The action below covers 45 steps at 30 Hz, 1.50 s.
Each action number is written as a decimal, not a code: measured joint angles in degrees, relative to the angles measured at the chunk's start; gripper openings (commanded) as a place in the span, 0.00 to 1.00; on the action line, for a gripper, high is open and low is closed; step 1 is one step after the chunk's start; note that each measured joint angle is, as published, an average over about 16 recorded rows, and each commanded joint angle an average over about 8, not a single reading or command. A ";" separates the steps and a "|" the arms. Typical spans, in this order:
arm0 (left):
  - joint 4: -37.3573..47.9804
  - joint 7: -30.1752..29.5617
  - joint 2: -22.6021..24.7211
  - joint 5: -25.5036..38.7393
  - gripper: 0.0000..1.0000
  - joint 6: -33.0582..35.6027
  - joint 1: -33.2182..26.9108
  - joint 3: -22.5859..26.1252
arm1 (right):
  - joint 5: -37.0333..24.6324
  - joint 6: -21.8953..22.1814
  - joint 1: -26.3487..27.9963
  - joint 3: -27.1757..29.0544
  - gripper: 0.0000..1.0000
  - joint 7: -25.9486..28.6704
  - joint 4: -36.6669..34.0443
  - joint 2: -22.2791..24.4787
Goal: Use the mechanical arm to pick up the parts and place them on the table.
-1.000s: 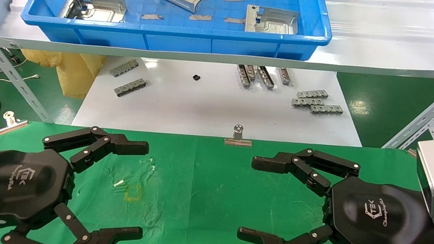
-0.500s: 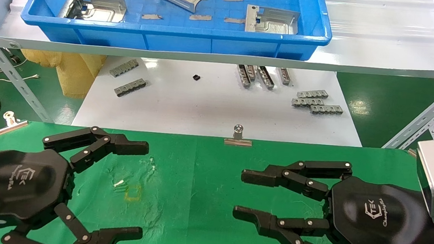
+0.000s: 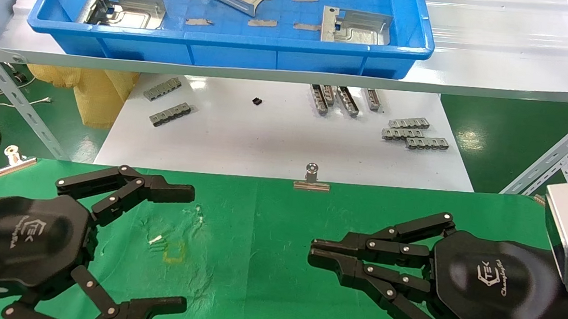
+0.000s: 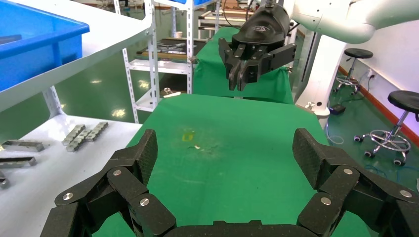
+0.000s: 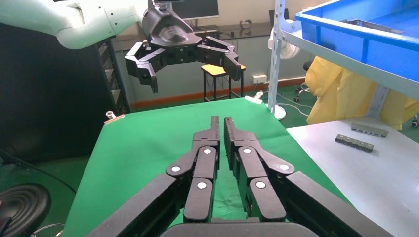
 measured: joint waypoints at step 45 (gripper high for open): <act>58.33 5.69 34.38 33.28 0.85 -34.58 -49.39 11.77 | 0.02 0.00 0.02 -0.04 1.00 -0.02 -0.02 0.01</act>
